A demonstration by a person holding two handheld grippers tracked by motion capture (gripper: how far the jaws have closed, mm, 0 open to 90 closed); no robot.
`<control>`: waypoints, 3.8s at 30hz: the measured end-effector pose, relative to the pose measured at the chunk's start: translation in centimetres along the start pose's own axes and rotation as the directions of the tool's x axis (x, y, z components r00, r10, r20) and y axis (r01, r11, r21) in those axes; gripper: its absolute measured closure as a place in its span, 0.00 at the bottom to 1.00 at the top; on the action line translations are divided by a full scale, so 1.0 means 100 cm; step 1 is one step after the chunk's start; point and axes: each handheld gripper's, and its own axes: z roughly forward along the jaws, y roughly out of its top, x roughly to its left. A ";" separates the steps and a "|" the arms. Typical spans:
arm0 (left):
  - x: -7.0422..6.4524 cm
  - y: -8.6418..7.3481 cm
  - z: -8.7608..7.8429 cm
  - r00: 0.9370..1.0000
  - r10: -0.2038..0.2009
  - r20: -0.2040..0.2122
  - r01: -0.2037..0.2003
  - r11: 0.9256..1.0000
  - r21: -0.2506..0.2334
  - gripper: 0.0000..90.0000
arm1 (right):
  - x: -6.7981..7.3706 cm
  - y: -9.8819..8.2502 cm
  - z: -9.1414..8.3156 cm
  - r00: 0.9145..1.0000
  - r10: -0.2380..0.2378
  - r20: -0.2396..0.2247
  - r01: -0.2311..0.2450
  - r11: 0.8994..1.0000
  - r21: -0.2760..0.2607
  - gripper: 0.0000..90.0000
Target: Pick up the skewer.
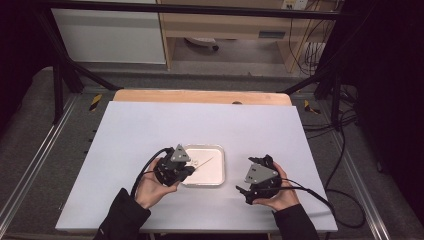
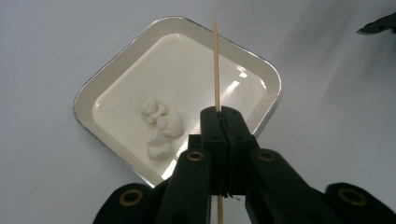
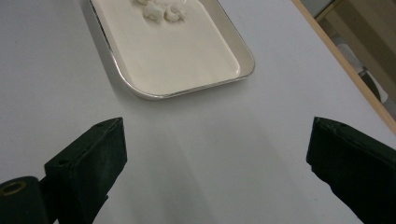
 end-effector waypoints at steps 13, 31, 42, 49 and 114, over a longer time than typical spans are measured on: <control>-0.025 0.030 0.016 0.993 0.097 0.073 -0.102 0.993 0.060 0.99 | 0.012 0.015 -0.003 0.970 -0.242 0.040 0.242 0.970 -0.002 0.21; -0.055 0.059 0.040 0.980 0.155 0.125 -0.167 0.982 0.092 0.99 | 0.019 0.013 0.005 0.833 -0.551 0.056 0.548 0.835 0.054 0.58; -0.061 0.067 0.050 0.978 0.162 0.129 -0.177 0.978 0.113 0.99 | 0.024 0.011 0.006 0.761 -0.646 0.054 0.643 0.763 0.065 0.82; -0.063 0.069 0.052 0.975 0.174 0.141 -0.190 0.975 0.111 0.99 | 0.025 0.011 0.007 0.730 -0.683 0.027 0.680 0.730 0.077 0.93; -0.029 0.044 0.030 0.987 0.161 0.013 -0.159 0.953 0.257 0.99 | -0.002 0.021 -0.015 0.912 -0.384 0.143 0.378 0.923 0.071 0.39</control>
